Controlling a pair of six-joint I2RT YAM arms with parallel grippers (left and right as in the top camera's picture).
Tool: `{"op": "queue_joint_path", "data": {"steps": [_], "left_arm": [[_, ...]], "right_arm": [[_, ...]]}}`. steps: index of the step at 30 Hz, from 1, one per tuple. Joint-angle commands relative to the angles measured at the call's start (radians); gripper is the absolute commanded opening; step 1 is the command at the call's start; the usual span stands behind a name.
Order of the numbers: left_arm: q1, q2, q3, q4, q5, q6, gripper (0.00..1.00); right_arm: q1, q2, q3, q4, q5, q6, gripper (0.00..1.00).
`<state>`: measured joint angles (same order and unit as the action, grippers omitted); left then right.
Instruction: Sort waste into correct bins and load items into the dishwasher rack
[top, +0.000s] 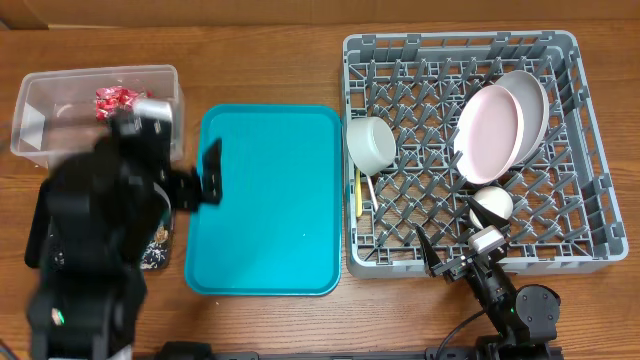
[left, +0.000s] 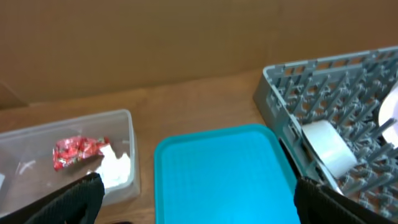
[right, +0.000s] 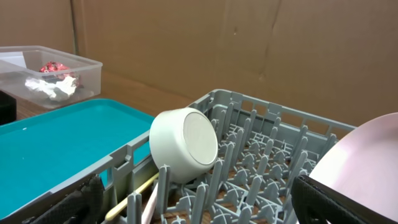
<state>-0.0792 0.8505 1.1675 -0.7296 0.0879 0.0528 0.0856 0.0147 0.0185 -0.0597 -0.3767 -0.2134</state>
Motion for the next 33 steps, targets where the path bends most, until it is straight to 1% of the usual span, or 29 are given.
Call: {"op": "queue_joint_path", "data": {"steps": [1,8,11,15,20,21,22,28,33], "left_arm": [[-0.008,-0.167,-0.212,0.093,0.023,0.03,1.0],[-0.008,-0.492,-0.62,0.323,0.037,0.03,1.0],[-0.006,-0.61,-0.772,0.407,0.068,0.029,1.0],[-0.006,-0.728,-0.908,0.468,0.11,0.029,1.0],[-0.006,-0.848,-1.014,0.557,0.115,0.029,1.0],[-0.006,-0.844,-1.048,0.626,0.119,0.029,1.0],[-0.005,-0.846,-1.068,0.661,0.12,0.029,1.0],[-0.006,-0.847,-1.163,0.806,0.127,0.002,1.0],[-0.006,-0.847,-1.163,0.775,0.125,0.003,1.0]], "right_arm": [[0.005,-0.012,-0.011,0.007,0.009,0.005,1.0],[0.005,-0.012,-0.011,0.007,0.009,0.005,1.0],[0.005,-0.012,-0.011,0.007,0.009,0.005,1.0],[0.005,-0.012,-0.011,0.007,0.009,0.005,1.0],[0.005,-0.012,-0.011,0.007,0.009,0.005,1.0],[0.005,-0.012,-0.011,0.007,0.009,0.005,1.0],[0.005,-0.012,-0.011,0.007,0.009,0.005,1.0],[0.005,-0.012,-0.011,0.007,0.009,0.005,1.0],[0.005,-0.012,-0.011,0.007,0.009,0.005,1.0]]}}
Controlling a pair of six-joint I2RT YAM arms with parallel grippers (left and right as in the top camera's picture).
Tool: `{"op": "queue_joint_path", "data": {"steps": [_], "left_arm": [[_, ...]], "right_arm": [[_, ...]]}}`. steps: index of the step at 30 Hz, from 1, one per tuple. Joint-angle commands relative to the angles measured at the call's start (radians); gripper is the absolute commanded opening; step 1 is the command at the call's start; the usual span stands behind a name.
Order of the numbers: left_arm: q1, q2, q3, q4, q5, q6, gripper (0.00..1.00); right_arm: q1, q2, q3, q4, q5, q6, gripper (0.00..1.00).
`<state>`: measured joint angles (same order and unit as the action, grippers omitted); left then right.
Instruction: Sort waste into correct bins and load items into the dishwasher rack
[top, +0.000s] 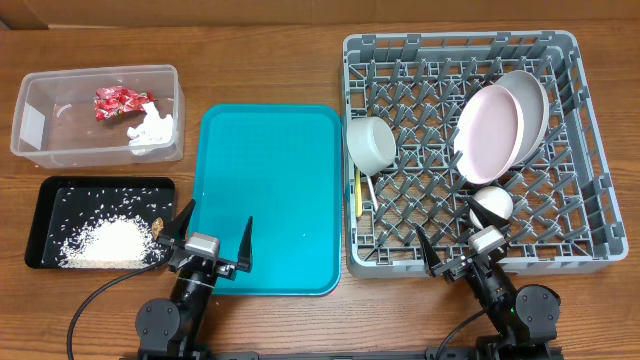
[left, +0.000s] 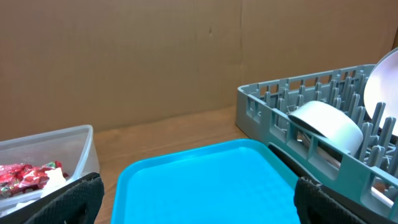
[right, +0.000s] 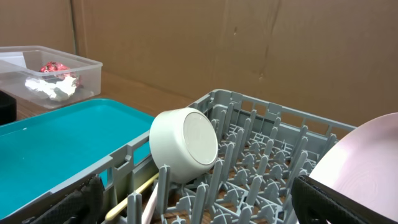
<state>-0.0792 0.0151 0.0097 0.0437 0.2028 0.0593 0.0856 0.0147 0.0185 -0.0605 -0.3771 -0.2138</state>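
The teal tray (top: 268, 190) lies bare in the middle of the table. The grey dishwasher rack (top: 590, 160) holds a white cup (top: 372, 143) on its side, two plates (top: 492, 128), a small white bowl (top: 492, 203) and yellow and white utensils (top: 360, 192). A clear bin (top: 40, 140) holds a red wrapper (top: 112, 100) and crumpled white paper (top: 152, 130). A black bin (top: 60, 200) holds spilled rice (top: 105, 240). My left gripper (top: 212, 240) rests open at the tray's front left corner, nothing in it. My right gripper (top: 470, 245) rests open at the rack's front edge, also with nothing between its fingers.
Brown cardboard walls stand behind the table in both wrist views. Bare wood shows between the bins, tray and rack and along the front edge, where cables run from both arm bases.
My left arm was raised over the two bins at the left, covering them. Now it is down at the front edge by the tray's corner, open and empty. The right arm has not moved.
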Motion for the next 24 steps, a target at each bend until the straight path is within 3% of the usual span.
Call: {"op": "queue_joint_path", "data": {"steps": [1,10,24], "left_arm": [[-0.006,-0.012,-0.005,-0.004,0.007,-0.003,1.0],[-0.006,-0.011,-0.005,-0.098,0.008,-0.003,1.0],[-0.006,-0.01,-0.005,-0.099,0.007,-0.003,1.0]], "right_arm": [[0.005,-0.012,-0.011,0.008,0.01,0.005,1.0],[0.005,-0.012,-0.011,0.008,0.01,0.005,1.0],[0.005,-0.012,-0.011,0.008,0.01,0.005,1.0]]}}
